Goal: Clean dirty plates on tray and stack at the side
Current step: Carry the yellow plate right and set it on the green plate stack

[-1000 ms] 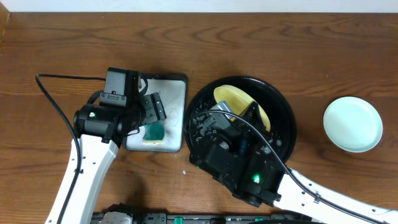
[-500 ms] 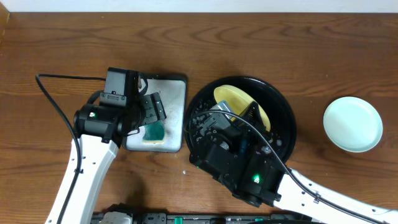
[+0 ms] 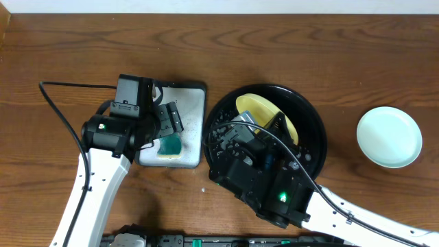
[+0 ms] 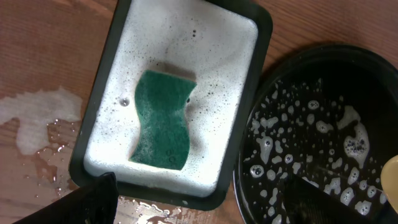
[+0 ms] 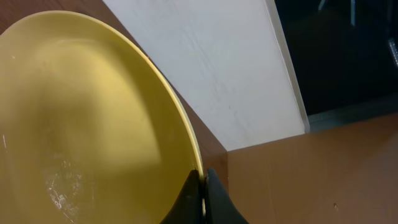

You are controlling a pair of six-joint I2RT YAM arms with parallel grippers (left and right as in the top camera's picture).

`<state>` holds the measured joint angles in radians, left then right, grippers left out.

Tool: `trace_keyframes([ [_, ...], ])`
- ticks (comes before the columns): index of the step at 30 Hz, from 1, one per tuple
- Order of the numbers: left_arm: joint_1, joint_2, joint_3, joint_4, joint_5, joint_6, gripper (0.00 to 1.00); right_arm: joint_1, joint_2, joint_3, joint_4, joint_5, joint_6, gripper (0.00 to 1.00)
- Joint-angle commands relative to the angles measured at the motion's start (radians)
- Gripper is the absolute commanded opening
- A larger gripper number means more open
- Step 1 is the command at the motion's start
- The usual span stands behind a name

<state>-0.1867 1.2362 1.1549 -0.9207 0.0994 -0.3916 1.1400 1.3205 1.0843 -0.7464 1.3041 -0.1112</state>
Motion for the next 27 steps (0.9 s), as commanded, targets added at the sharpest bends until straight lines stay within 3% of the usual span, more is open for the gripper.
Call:
trace_keyframes([
  [1,0.001,0.0,0.01,-0.006,0.002,0.006,0.84,-0.012,-0.017,0.013,0.002,0.008,0.002,0.01],
  [6,0.001,0.0,0.01,-0.006,0.002,0.006,0.84,-0.07,-0.018,0.013,0.002,-0.151,0.071,0.01],
  [10,0.001,0.0,0.01,-0.006,0.002,0.006,0.84,-0.232,-0.02,0.013,-0.005,-0.506,0.17,0.01],
  [14,0.001,0.0,0.01,-0.006,0.002,0.006,0.84,-0.49,-0.022,0.013,-0.009,-0.979,0.178,0.01],
  [19,0.001,0.0,0.01,-0.006,0.002,0.006,0.85,-0.845,-0.027,0.013,-0.013,-1.379,0.177,0.01],
  [23,0.001,0.0,0.01,-0.006,0.002,0.006,0.84,-1.13,-0.023,0.013,-0.019,-1.555,0.179,0.01],
  [27,0.001,0.0,0.01,-0.006,0.002,0.006,0.84,-1.403,0.011,0.013,-0.018,-1.571,0.246,0.01],
])
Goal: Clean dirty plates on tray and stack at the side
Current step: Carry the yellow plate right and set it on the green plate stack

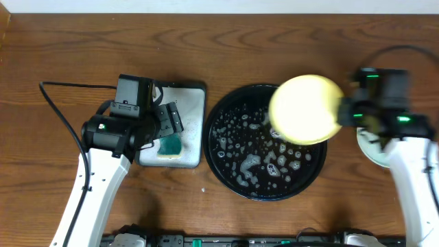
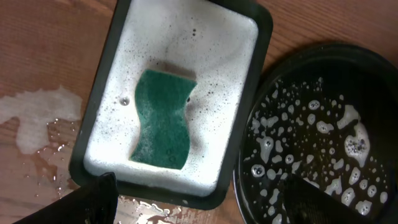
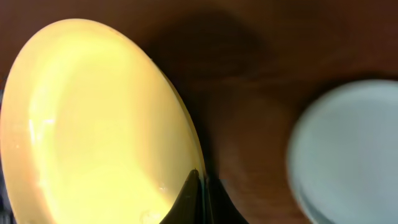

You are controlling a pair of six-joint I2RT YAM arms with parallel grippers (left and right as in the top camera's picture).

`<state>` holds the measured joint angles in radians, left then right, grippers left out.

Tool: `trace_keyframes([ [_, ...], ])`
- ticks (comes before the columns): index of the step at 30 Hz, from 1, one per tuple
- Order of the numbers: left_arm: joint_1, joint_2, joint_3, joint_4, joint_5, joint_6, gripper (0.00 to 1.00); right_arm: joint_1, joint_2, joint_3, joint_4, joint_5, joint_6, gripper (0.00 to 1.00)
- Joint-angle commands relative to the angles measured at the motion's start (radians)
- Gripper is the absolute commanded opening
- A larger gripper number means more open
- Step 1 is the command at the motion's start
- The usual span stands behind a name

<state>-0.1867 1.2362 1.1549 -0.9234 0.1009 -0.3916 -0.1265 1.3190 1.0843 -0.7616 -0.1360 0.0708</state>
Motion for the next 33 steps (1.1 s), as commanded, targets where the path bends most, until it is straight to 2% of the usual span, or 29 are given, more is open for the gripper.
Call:
trace_keyframes([
  [1,0.001,0.0,0.01,-0.003,0.0,0.006,0.84,-0.191,0.026,0.012,-0.003,-0.131,0.076,0.01],
  [3,0.001,0.0,0.01,-0.003,0.0,0.006,0.84,-0.303,0.064,0.012,-0.006,-0.131,0.102,0.01],
  [9,0.001,0.0,0.01,-0.003,0.0,0.006,0.84,-0.516,0.221,0.012,-0.002,-0.047,0.143,0.01],
  [17,0.001,0.0,0.01,-0.003,0.0,0.006,0.84,-0.686,0.327,0.012,0.013,-0.045,0.135,0.01],
  [18,0.001,0.0,0.01,-0.003,0.0,0.006,0.84,-0.705,0.326,0.013,0.014,-0.046,0.135,0.07],
  [19,0.001,0.0,0.01,-0.003,0.0,0.006,0.84,-0.72,0.323,0.013,0.014,-0.06,0.144,0.28],
  [21,0.001,0.0,0.01,-0.003,0.0,0.006,0.84,-0.742,0.309,0.013,0.016,-0.161,0.161,0.32],
  [25,0.001,0.0,0.01,-0.003,0.0,0.006,0.84,-0.712,0.238,0.013,0.033,-0.438,0.162,0.47],
  [28,0.001,0.0,0.01,-0.003,0.0,0.006,0.84,-0.624,0.129,0.013,0.032,-0.531,0.152,0.5],
  [33,0.001,0.0,0.01,-0.003,0.0,0.006,0.84,-0.371,-0.127,0.013,-0.008,-0.576,0.068,0.5],
])
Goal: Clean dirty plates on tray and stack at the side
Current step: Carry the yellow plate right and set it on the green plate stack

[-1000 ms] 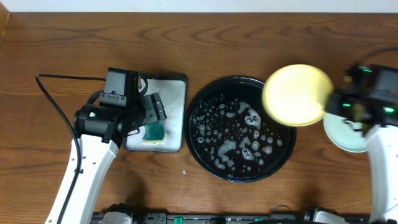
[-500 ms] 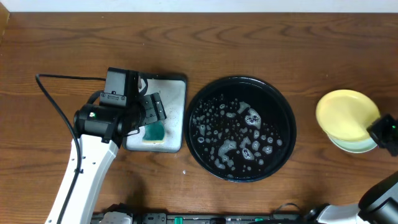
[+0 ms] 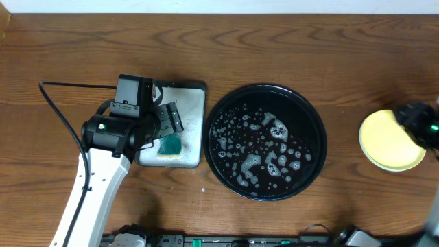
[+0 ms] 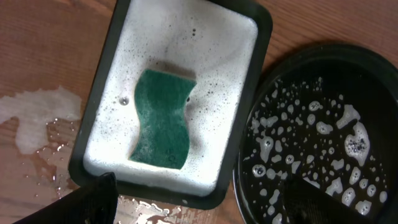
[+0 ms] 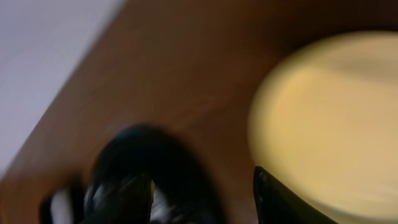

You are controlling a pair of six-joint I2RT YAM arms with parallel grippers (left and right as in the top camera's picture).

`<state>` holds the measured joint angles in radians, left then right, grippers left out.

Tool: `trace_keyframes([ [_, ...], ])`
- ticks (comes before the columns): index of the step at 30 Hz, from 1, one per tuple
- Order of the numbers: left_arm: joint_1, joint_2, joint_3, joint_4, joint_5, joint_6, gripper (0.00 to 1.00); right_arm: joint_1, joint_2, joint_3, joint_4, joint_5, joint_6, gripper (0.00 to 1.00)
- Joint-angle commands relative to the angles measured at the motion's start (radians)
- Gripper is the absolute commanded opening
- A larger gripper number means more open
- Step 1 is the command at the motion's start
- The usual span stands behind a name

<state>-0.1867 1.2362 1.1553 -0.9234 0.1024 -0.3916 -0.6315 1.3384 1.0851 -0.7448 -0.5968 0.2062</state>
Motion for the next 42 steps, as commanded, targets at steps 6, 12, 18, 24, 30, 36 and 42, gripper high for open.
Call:
trace_keyframes([
  [6,0.001,0.0,0.01,-0.003,-0.002,0.006,0.84,0.491,-0.437,0.012,-0.089,-0.081,-0.126,0.51],
  [12,0.001,0.0,0.01,-0.003,-0.002,0.006,0.84,0.732,-0.613,0.012,-0.1,-0.093,-0.124,0.99],
  [18,0.001,0.0,0.01,-0.003,-0.002,0.006,0.85,0.801,-0.695,0.012,-0.145,-0.085,-0.126,0.99],
  [24,0.001,0.0,0.01,-0.003,-0.002,0.006,0.84,0.805,-0.718,0.007,-0.245,0.183,-0.222,0.99],
  [30,0.001,0.0,0.01,-0.003,-0.002,0.006,0.84,0.806,-0.837,-0.188,-0.025,0.436,-0.223,0.99],
  [36,0.001,0.0,0.01,-0.003,-0.002,0.006,0.85,0.774,-1.067,-0.516,0.256,0.455,-0.223,0.99],
  [42,0.001,0.0,0.01,-0.003,-0.002,0.006,0.84,0.742,-1.279,-0.802,0.439,0.469,-0.222,0.99],
])
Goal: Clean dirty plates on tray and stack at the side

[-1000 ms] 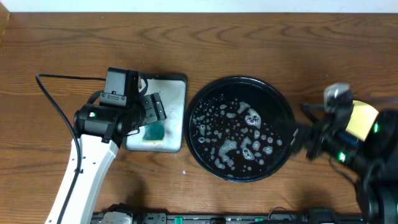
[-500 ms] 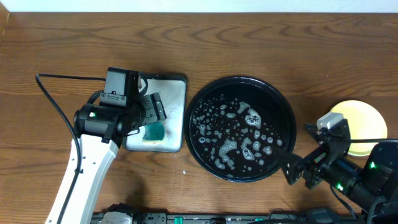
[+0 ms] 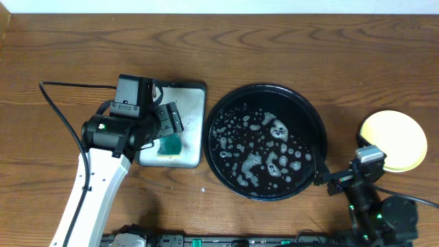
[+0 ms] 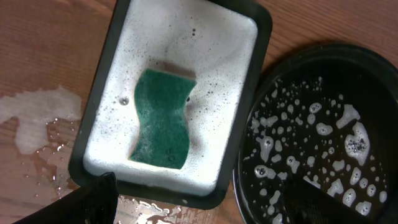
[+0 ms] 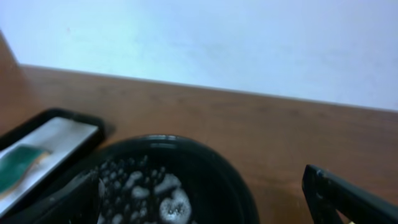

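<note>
A yellow plate [image 3: 393,140] lies flat on the table at the far right, apart from both grippers. The round black tray [image 3: 315,130] in the middle holds only suds and no plates; its near wall fills the right wrist view [image 5: 236,186]. My right gripper [image 3: 328,182] is open and empty at the tray's front right rim, seen in its own view [image 5: 211,205] facing across the tray. My left gripper [image 3: 167,122] hangs open over the soap tray, its fingers spread wide [image 4: 199,205]. A green sponge [image 4: 161,118] lies in the foam.
The rectangular black soap tray [image 4: 261,37] full of white foam stands just left of the round tray, almost touching it. A puddle of water [image 4: 37,121] lies on the wood to its left. A black cable [image 3: 62,110] runs along the left arm.
My right gripper has left the yellow plate at the far right and now sits open at the black tray's front right rim. The plate stays put. The left arm has not moved.
My right gripper was shut on the yellow plate's rim inside the black tray. Then it held the plate above the tray's right side, near a pale plate. Then the yellow plate lay on the pale plate, gripper open beside it. Now the gripper is clear of it.
</note>
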You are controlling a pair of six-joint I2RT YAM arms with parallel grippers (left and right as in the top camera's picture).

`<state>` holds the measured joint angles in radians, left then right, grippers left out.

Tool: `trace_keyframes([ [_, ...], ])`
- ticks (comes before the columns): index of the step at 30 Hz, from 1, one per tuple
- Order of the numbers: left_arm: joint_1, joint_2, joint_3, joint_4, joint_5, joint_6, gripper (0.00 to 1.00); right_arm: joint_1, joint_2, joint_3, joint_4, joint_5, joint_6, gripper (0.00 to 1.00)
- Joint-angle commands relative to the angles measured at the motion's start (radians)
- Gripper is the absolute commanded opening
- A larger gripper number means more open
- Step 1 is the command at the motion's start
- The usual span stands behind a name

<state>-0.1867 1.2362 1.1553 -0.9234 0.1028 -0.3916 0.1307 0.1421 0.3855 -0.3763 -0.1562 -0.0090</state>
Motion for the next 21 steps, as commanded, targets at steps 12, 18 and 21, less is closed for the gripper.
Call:
trace_keyframes([
  [12,0.001,0.0,0.01,-0.003,-0.002,0.006,0.84,-0.032,-0.137,-0.381,0.437,0.021,-0.008,0.99],
  [18,0.001,0.0,0.01,-0.003,-0.002,0.006,0.84,-0.032,-0.137,-0.38,0.415,0.021,-0.007,0.99],
  [21,0.001,0.0,0.01,-0.003,-0.002,0.006,0.84,-0.032,-0.137,-0.38,0.34,0.021,-0.007,0.99],
])
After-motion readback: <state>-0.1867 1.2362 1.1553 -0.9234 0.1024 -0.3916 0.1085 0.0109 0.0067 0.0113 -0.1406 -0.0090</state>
